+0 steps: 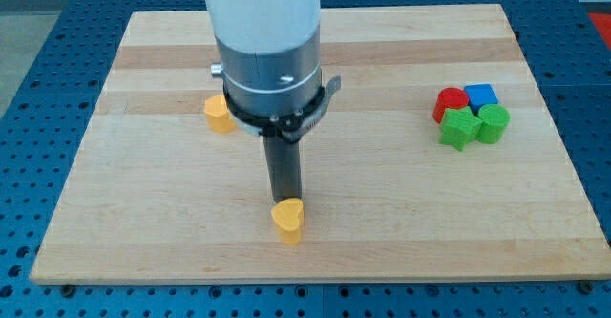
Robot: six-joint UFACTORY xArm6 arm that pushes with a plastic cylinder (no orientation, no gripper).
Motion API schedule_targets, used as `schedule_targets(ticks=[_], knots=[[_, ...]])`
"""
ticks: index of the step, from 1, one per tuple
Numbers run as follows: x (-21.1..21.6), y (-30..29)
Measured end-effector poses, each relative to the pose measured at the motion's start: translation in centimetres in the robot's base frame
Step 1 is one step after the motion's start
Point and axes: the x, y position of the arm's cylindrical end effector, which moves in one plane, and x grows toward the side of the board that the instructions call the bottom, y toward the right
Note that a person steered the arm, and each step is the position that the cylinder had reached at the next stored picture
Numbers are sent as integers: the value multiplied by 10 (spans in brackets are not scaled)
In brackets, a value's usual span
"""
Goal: Push the yellow hexagon close to the yellow heart
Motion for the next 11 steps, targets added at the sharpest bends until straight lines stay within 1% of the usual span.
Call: schedule_targets(ticks=[1, 2, 3, 4, 5, 6, 8, 9, 11], knots=[[-1, -1], [-55, -1], [-106, 23], [-154, -11], [-179, -56], [-161, -91], [-55, -95], [-37, -95], [-33, -123]])
